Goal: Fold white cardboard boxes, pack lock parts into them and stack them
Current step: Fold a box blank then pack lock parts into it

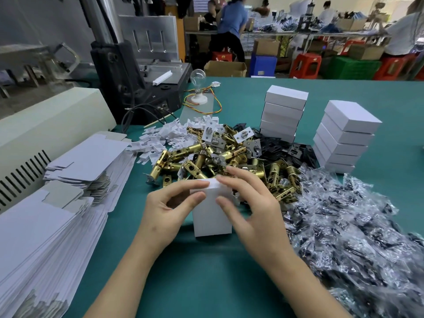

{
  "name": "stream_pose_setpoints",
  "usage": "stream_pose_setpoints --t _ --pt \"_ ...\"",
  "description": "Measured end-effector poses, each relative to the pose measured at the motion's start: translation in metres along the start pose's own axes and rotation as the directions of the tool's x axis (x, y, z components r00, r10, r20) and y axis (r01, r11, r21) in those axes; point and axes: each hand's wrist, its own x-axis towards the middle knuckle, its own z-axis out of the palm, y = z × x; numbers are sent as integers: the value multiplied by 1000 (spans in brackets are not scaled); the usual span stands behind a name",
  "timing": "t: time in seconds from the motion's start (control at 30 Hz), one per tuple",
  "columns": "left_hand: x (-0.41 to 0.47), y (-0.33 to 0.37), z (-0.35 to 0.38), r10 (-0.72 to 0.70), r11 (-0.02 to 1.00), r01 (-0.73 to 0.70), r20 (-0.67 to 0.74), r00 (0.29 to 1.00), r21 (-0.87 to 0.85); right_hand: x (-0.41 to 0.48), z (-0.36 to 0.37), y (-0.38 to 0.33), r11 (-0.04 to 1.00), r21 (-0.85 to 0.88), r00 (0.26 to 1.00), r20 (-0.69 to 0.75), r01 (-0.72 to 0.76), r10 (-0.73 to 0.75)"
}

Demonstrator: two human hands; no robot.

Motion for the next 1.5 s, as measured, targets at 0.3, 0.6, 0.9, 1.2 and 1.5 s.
stream_pose_setpoints --t 0.3,0.6,0.9,1.2,1.5 --pt "4 -2 10 -307 919 189 -326 894 -346 -8 19 -34 850 -526 981 162 -9 110" --pt "6 0 13 -278 907 187 -204 939 -378 70 -60 -24 913 -346 972 11 -216 235" --pt "2 -10 15 -229 948 196 -108 967 -252 181 -197 78 653 -507 827 -354 -562 437" --pt "3 -21 18 -234 958 213 -93 968 -191 184 -203 116 540 -588 792 -355 -602 497" --pt "6 -27 18 -274 955 259 -92 957 -147 182 -201 118 507 -562 753 -415 -653 510"
